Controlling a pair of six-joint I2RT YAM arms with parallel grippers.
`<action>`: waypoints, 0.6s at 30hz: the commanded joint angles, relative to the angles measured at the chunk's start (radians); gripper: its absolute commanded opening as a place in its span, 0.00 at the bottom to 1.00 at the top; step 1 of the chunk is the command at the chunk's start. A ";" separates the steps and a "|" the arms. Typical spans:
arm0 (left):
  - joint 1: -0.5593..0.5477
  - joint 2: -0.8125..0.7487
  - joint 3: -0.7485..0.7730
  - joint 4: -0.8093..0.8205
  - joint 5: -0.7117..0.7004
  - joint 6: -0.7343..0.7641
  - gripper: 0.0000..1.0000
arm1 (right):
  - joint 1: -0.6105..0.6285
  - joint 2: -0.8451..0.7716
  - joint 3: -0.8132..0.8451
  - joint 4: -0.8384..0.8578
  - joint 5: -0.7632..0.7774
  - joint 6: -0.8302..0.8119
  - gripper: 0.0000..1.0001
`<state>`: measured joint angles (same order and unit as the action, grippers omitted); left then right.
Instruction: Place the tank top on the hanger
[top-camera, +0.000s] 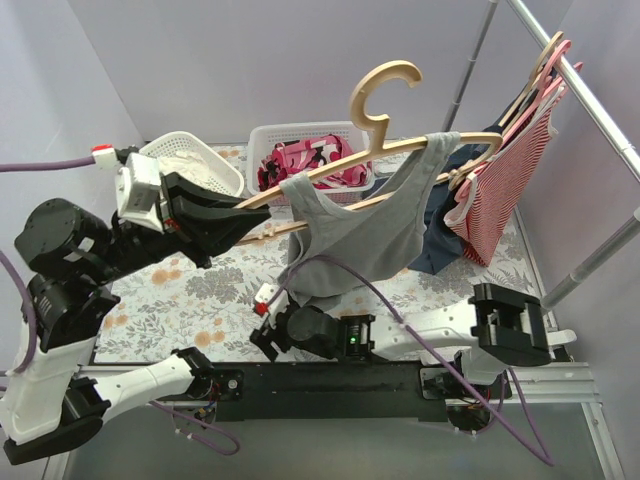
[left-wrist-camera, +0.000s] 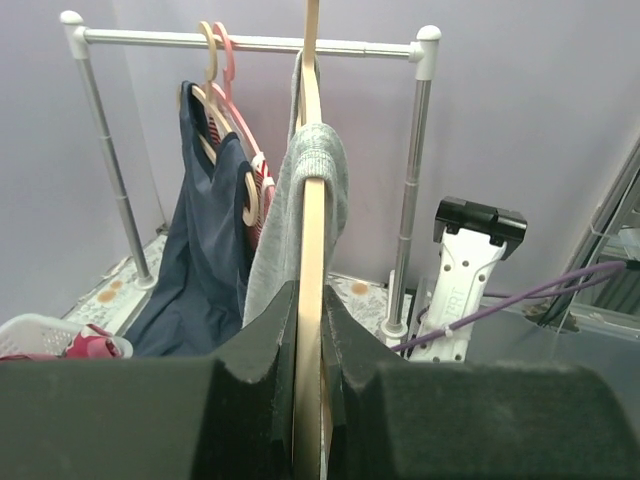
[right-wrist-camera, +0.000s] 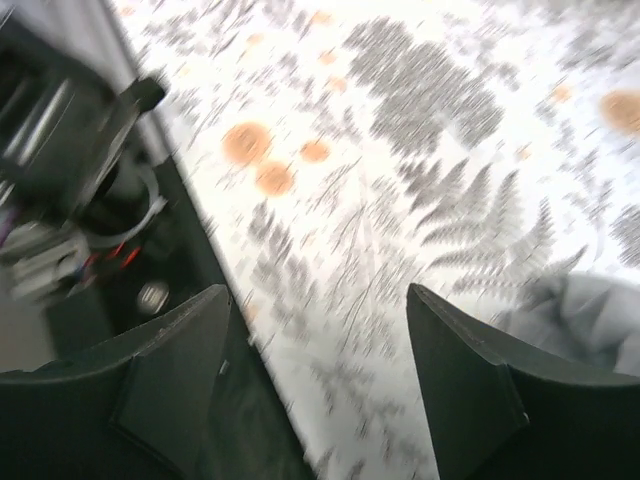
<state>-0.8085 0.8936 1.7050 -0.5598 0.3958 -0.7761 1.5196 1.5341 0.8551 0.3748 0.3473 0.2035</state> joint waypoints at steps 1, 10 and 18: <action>0.002 0.054 0.047 0.086 0.081 -0.012 0.00 | -0.004 0.142 0.145 0.122 0.254 -0.116 0.79; 0.002 0.105 0.051 0.161 0.178 -0.060 0.00 | -0.079 0.264 0.223 0.122 0.323 -0.079 0.79; 0.002 0.123 0.048 0.219 0.228 -0.083 0.00 | -0.165 0.175 0.130 0.070 0.492 0.028 0.79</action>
<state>-0.8078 1.0325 1.7248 -0.4484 0.5812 -0.8391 1.3781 1.7924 1.0279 0.4450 0.6933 0.1528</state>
